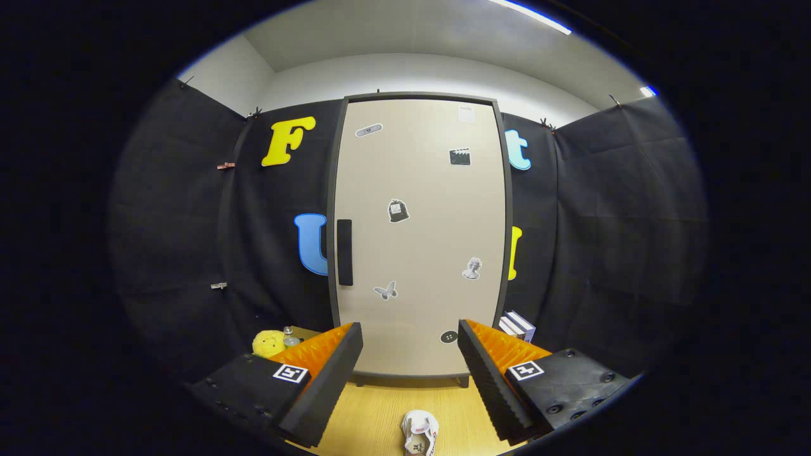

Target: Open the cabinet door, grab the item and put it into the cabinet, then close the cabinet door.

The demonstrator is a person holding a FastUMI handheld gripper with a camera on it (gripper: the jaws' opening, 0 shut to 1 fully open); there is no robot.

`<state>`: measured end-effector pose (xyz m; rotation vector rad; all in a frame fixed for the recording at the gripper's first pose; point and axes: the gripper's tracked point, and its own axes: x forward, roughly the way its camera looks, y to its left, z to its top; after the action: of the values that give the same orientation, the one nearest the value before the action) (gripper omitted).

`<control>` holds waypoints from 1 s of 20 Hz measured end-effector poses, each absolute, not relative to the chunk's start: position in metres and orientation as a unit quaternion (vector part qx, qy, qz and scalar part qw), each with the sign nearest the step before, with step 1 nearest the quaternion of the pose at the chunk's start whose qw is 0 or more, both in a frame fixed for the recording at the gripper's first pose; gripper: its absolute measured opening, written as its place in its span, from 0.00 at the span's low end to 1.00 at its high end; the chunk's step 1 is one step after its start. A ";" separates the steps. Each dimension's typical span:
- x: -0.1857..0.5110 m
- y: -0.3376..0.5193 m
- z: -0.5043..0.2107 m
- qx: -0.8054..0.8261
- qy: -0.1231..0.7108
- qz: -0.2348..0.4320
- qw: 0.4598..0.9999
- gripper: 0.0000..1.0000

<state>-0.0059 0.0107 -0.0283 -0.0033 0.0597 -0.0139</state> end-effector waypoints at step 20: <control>0.009 0.031 -0.039 0.022 0.035 -0.018 0.999 0.98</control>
<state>0.0090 0.0312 -0.0387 0.0445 0.0707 -0.0351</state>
